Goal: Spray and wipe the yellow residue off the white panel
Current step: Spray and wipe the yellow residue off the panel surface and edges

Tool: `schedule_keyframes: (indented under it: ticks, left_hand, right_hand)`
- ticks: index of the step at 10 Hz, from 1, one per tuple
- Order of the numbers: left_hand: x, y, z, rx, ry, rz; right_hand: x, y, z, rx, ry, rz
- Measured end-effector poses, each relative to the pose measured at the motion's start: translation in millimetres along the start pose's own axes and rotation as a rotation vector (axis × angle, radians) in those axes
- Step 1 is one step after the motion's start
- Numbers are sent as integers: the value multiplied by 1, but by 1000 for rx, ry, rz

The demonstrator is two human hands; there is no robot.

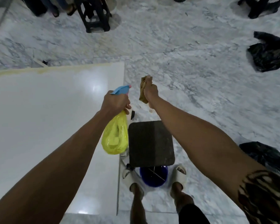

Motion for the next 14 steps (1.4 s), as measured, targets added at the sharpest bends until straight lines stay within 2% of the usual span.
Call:
schedule_keyframes:
  ticks: [2, 3, 4, 5, 6, 7, 9, 10, 14]
  left_hand:
    - [-56, 51, -14, 19, 33, 29]
    - [-86, 75, -20, 28, 77, 59]
    - [-111, 103, -25, 18, 121, 98]
    - [-122, 120, -28, 15, 159, 94]
    - [-123, 127, -22, 11, 165, 94]
    - [-115, 132, -15, 7, 142, 94]
    - [-88, 126, 3, 27, 178, 74]
    - [-78, 125, 11, 13, 194, 89]
    - [-59, 90, 13, 33, 251, 79]
  right_hand:
    - [86, 61, -53, -303, -266, 149]
    - [135, 102, -61, -343, -503, 261]
    - [172, 130, -42, -293, -764, 143]
    - [166, 135, -21, -499, -960, 307]
    - [162, 139, -8, -623, -888, 293]
    - [167, 141, -5, -582, -867, 146]
    - [167, 140, -5, -595, -1026, 201]
    - [163, 139, -4, -650, -1077, 176]
    - [172, 136, 37, -678, -1136, 131]
Point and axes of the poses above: each hand's wrist, its own y-axis towards the middle knuckle, its own x-axis out of the palm, z = x × y, the point moved 2 cm from there along y, towards the middle knuckle, and after that the axes turned 5 degrees about -x, right-handed, at the moved point
